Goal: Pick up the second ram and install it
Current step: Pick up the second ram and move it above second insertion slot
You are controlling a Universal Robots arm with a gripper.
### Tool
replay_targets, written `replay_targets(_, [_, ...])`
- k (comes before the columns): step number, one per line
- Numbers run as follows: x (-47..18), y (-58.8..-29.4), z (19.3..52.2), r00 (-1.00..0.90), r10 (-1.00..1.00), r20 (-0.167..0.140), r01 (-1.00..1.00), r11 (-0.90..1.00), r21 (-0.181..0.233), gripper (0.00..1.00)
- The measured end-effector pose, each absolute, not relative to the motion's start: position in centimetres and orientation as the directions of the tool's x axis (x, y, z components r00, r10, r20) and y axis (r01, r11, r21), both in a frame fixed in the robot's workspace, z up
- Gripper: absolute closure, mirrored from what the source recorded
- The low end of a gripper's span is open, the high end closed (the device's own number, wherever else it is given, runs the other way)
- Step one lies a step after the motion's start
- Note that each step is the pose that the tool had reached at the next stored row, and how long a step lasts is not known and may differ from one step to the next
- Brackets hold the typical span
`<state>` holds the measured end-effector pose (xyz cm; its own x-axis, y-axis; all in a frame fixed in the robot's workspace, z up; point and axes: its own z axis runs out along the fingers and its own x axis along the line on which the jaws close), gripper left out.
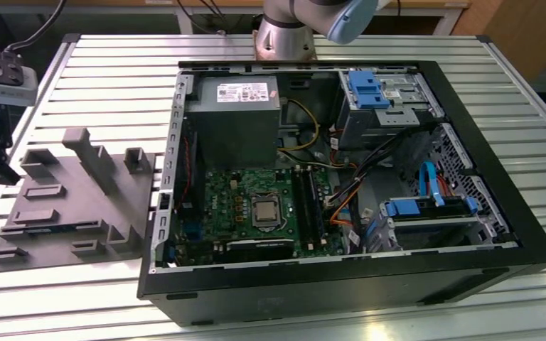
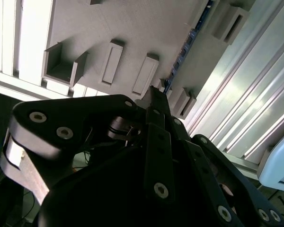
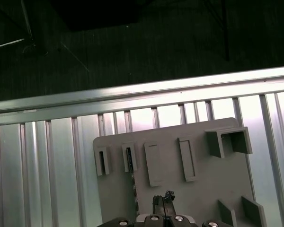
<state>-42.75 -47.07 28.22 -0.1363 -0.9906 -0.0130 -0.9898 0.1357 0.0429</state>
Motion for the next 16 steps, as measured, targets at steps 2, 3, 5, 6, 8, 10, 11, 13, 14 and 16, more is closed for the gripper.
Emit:
replay_targets(2, [-42.75, -47.07, 27.99, -0.136, -0.991, -0.013, -0.99, 0.136, 0.043, 0.89])
replay_targets(3, [-42.75, -47.07, 27.76, -0.136, -0.991, -0.013, -0.99, 0.136, 0.043, 0.89])
replay_targets(5, [-42.75, -47.07, 27.73, -0.136, -0.991, -0.013, -0.99, 0.136, 0.043, 0.89])
replay_targets(6, [-42.75, -47.07, 27.71, -0.136, -0.991, -0.013, -0.99, 0.136, 0.043, 0.89])
replay_targets(8, [-42.75, -47.07, 27.68, -0.136, -0.991, -0.013, -0.99, 0.136, 0.043, 0.89])
replay_targets(10, [-42.75, -47.07, 27.64, -0.136, -0.991, -0.013, -0.99, 0.136, 0.043, 0.89])
replay_targets(11, [-42.75, -47.07, 27.62, -0.136, -0.991, -0.013, -0.99, 0.136, 0.043, 0.89])
replay_targets(13, [-42.75, -47.07, 27.58, -0.136, -0.991, -0.013, -0.99, 0.136, 0.043, 0.89])
replay_targets(14, [-42.75, -47.07, 27.56, -0.136, -0.991, -0.013, -0.99, 0.136, 0.043, 0.89])
replay_targets(16, [-42.75, -47.07, 27.52, -0.136, -0.991, -0.013, -0.99, 0.136, 0.043, 0.89])
